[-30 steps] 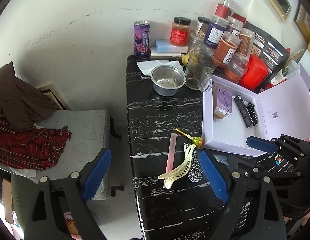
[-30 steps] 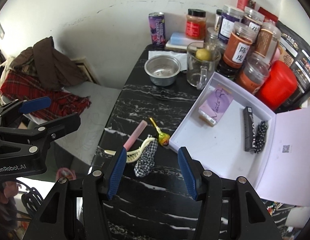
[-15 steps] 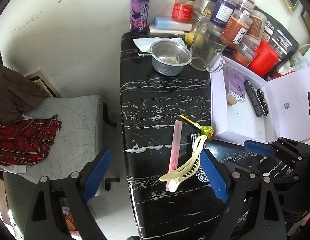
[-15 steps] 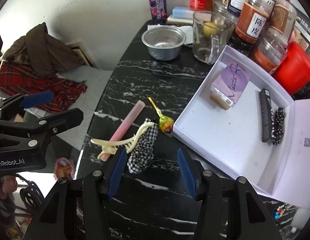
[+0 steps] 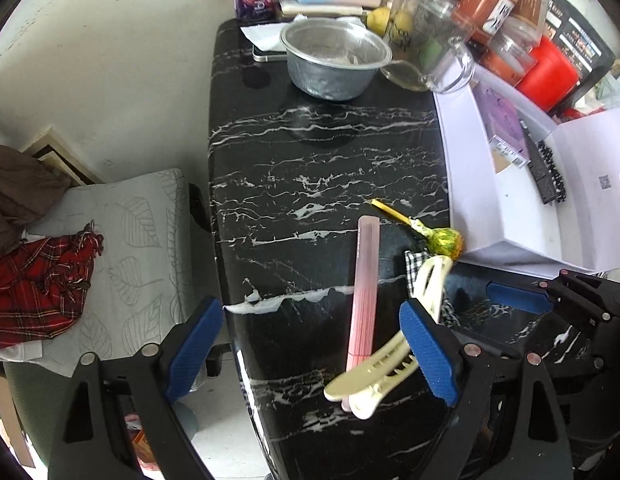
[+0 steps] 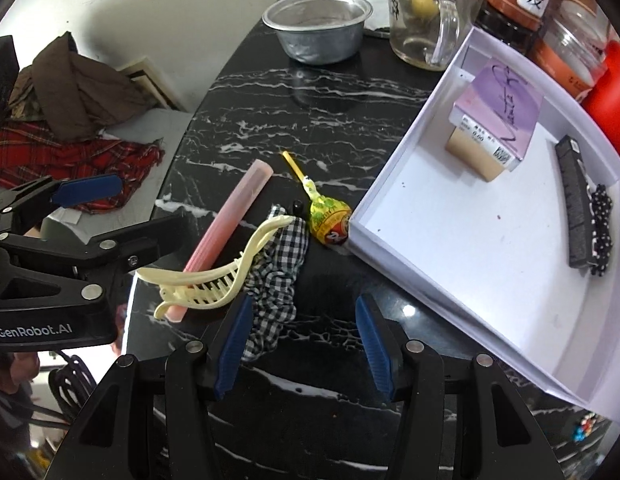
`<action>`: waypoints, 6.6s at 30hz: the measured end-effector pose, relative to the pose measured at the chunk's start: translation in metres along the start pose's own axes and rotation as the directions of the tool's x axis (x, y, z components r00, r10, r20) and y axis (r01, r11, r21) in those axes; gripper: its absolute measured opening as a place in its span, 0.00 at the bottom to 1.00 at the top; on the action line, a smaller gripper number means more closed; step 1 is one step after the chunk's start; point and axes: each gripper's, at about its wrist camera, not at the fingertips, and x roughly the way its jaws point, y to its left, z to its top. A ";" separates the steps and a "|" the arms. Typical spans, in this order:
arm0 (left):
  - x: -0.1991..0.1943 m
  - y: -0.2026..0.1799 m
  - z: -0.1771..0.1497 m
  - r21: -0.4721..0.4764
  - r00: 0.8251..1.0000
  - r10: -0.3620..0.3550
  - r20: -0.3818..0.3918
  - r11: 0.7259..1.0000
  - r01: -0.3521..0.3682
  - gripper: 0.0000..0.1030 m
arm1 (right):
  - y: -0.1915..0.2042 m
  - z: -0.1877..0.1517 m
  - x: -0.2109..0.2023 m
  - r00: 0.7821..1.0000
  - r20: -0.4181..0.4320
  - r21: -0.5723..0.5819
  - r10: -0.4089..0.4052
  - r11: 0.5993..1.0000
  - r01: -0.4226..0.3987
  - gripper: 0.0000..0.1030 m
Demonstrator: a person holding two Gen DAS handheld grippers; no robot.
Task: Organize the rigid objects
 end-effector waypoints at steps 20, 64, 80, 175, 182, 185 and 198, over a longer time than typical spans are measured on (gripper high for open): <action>0.026 0.001 -0.008 -0.017 0.999 -0.014 -0.030 1.000 0.014 0.63 | 0.012 0.012 0.023 0.996 -0.023 -0.036 0.086 0.996 -0.086 0.52; 0.001 -0.025 -0.079 -0.047 0.991 -0.032 -0.131 0.999 0.026 0.14 | 0.015 -0.064 -0.001 0.986 -0.139 -0.069 0.090 0.993 -0.101 0.41; -0.002 -0.023 -0.075 -0.065 0.994 -0.033 -0.102 0.998 0.027 0.13 | 0.037 -0.063 0.006 0.995 -0.095 -0.139 0.008 0.990 -0.021 0.18; 0.006 -0.049 -0.082 -0.008 0.988 0.021 -0.151 1.000 -0.022 0.75 | -0.017 -0.077 -0.031 0.995 -0.085 0.024 0.051 0.999 -0.049 0.18; 0.002 -0.056 -0.080 0.034 0.992 0.037 -0.121 0.999 -0.033 0.20 | -0.019 -0.075 -0.030 0.995 -0.085 0.028 0.043 0.999 -0.041 0.18; -0.005 -0.058 -0.079 0.033 0.994 0.017 -0.107 0.999 -0.014 0.20 | -0.019 -0.075 -0.032 0.996 -0.081 0.027 0.042 0.999 -0.040 0.18; -0.051 -0.063 -0.072 0.057 1.000 -0.005 -0.027 0.998 0.006 0.20 | -0.009 -0.075 -0.047 0.998 -0.044 0.004 0.050 0.999 -0.050 0.18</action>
